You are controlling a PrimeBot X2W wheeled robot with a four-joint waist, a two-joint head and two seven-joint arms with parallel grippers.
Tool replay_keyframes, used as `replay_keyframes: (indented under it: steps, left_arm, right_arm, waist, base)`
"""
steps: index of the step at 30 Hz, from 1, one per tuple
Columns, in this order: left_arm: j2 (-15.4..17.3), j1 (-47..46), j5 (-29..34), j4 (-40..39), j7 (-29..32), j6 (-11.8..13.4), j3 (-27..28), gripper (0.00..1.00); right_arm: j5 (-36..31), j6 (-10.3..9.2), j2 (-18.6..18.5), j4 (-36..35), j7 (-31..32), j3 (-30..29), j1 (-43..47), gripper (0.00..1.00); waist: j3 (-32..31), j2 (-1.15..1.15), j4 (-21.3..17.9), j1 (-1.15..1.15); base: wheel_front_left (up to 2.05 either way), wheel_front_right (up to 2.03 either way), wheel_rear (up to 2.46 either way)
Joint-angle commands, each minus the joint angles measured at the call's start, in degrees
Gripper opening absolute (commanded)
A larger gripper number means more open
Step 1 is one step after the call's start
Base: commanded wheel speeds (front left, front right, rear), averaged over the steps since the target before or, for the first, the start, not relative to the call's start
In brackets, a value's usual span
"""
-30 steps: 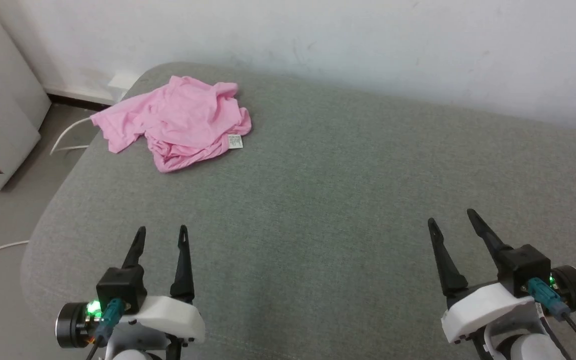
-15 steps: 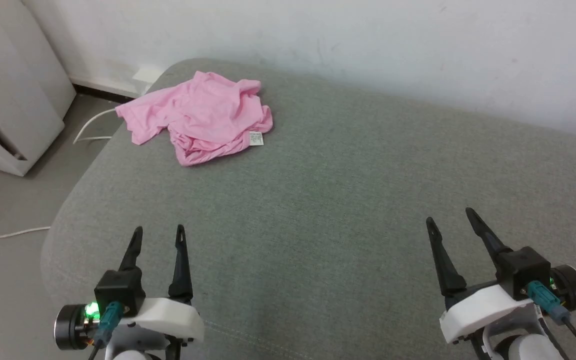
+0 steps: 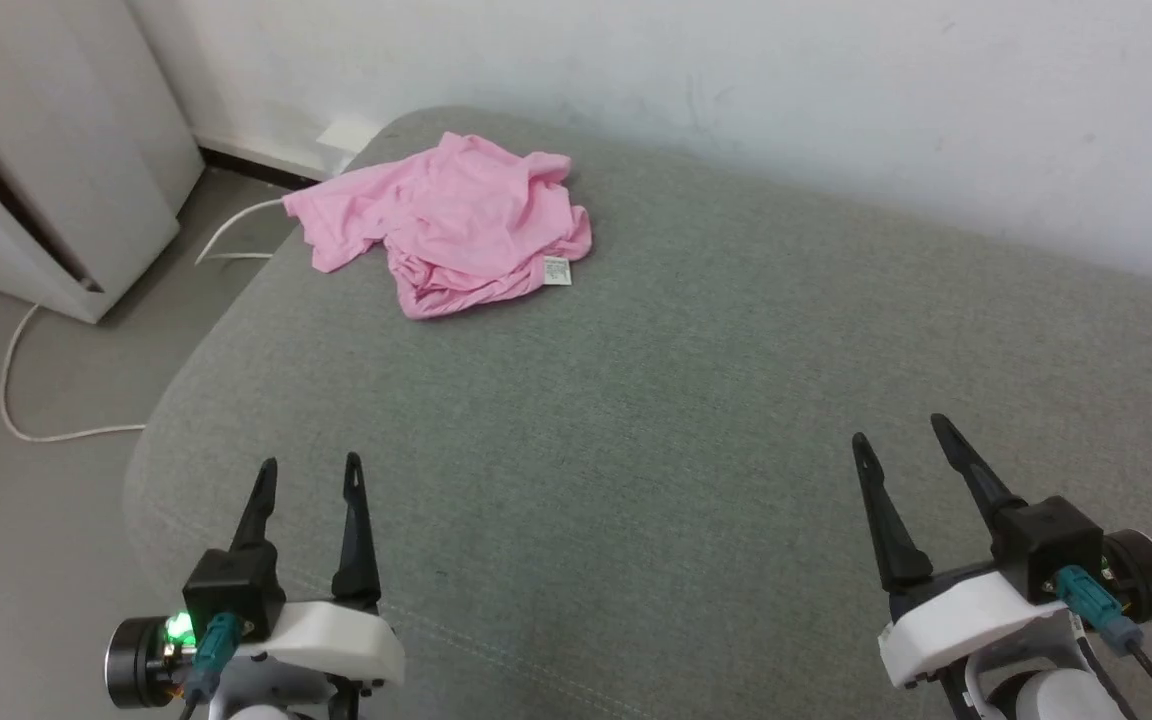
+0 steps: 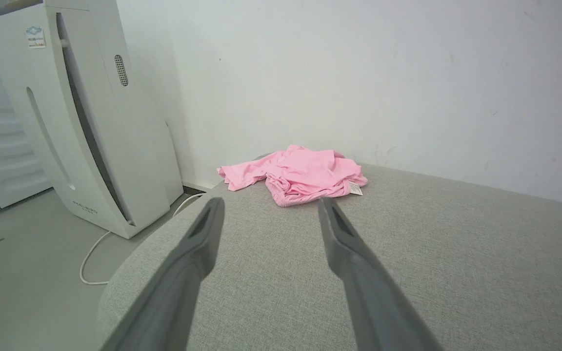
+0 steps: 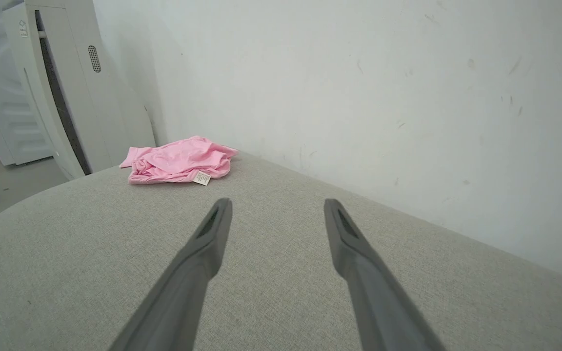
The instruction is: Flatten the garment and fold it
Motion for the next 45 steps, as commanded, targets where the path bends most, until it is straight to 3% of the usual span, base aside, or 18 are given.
replay_keyframes:
  steps: [1, 33, 39, 45]
  left_arm:
    - [0.3, 0.5, -0.6, 0.3, -0.6, 0.4, 0.0, 1.00]
    - [0.3, -0.1, -3.1, 2.2, -4.4, 1.8, -0.2, 1.00]
    - [0.2, -5.1, -6.4, 4.2, -1.7, -1.3, -1.4, 1.00]
    - [1.8, -20.4, -10.7, 8.8, 4.8, -5.1, -0.5, 1.00]
  right_arm:
    - [0.0, 0.27, -0.1, 0.2, -0.5, -0.1, 0.3, 1.00]
    - [1.7, 0.36, -0.1, 1.2, -4.3, -0.3, 0.1, 1.00]
    - [1.4, 0.36, -0.1, 0.5, -3.7, -1.0, 0.1, 1.00]
    - [-0.8, 0.36, -0.1, -2.9, -1.4, 0.2, -2.9, 1.00]
  waist:
    - [0.0, 0.00, 0.6, 0.00]
    - [0.9, 0.00, 8.5, 0.00]
    - [3.0, 0.00, 8.0, 0.00]
    - [12.1, 0.00, 2.9, 0.00]
  base:
    - [0.00, 0.00, 0.00]
    - [0.00, 0.00, 0.00]
    - [0.00, 0.00, 0.00]
    - [0.00, 0.00, 0.00]
